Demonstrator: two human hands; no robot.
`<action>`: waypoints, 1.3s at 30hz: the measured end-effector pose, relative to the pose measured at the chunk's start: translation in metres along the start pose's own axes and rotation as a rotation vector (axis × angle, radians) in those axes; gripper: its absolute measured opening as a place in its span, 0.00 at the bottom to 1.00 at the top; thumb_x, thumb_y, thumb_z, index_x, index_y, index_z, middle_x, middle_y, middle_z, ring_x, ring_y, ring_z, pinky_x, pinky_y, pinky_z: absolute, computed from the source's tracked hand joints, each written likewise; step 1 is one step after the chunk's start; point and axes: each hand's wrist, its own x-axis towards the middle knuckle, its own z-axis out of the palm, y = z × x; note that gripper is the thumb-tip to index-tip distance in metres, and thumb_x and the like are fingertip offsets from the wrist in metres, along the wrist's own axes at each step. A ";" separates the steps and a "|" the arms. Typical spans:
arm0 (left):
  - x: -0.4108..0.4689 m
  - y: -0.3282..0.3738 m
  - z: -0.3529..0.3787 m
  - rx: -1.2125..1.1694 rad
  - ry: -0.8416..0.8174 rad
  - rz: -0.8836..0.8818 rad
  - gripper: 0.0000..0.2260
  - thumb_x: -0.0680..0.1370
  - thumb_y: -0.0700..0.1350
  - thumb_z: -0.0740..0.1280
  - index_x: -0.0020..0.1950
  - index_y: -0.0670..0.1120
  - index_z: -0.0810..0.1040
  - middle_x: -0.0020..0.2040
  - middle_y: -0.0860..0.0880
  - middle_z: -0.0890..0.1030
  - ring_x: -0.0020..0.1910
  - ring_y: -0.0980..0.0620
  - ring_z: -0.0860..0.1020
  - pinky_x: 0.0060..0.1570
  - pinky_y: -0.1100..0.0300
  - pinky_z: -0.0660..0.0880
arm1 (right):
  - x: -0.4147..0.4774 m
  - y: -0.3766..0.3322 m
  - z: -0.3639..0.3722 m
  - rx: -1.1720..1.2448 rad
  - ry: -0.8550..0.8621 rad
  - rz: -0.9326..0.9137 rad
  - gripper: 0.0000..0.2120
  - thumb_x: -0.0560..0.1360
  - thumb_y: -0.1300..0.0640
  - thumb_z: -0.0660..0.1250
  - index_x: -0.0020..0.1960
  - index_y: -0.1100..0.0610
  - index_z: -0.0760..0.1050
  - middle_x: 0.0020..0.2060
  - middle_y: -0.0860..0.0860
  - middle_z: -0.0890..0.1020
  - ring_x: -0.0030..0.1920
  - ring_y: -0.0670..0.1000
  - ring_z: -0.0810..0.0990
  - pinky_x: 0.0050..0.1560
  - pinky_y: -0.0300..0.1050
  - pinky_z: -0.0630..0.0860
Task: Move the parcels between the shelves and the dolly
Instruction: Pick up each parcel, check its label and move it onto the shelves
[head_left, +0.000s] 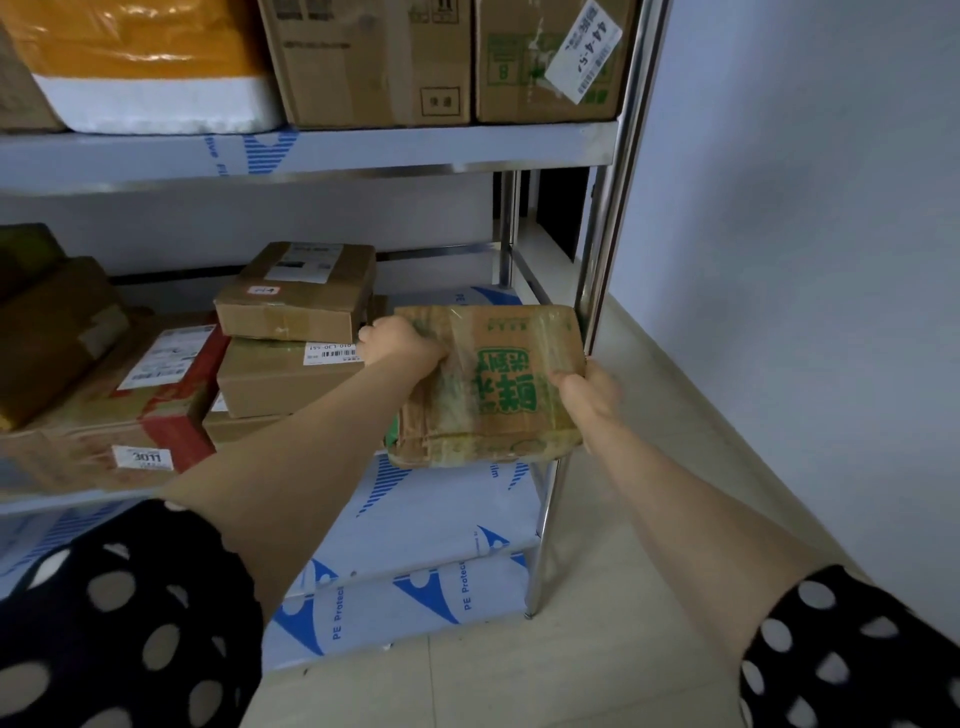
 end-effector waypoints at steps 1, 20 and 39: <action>-0.006 0.000 0.000 -0.021 -0.003 -0.020 0.24 0.76 0.53 0.68 0.64 0.37 0.72 0.64 0.38 0.70 0.64 0.39 0.68 0.64 0.49 0.69 | -0.002 0.003 -0.003 -0.013 0.004 -0.007 0.25 0.68 0.46 0.66 0.63 0.55 0.74 0.55 0.56 0.77 0.52 0.58 0.79 0.58 0.54 0.77; -0.232 -0.097 -0.021 -0.470 0.171 -0.440 0.15 0.71 0.45 0.75 0.51 0.39 0.74 0.43 0.43 0.78 0.44 0.45 0.77 0.44 0.53 0.77 | -0.147 0.053 -0.030 -0.194 -0.386 -0.152 0.26 0.76 0.48 0.65 0.68 0.62 0.67 0.61 0.57 0.76 0.61 0.59 0.75 0.60 0.50 0.72; -0.550 -0.475 -0.236 -0.587 0.757 -0.946 0.13 0.73 0.40 0.73 0.51 0.44 0.70 0.45 0.44 0.73 0.49 0.46 0.76 0.47 0.56 0.74 | -0.592 0.031 0.270 -0.389 -1.069 -0.576 0.26 0.71 0.46 0.69 0.62 0.61 0.74 0.57 0.58 0.80 0.56 0.60 0.79 0.57 0.52 0.76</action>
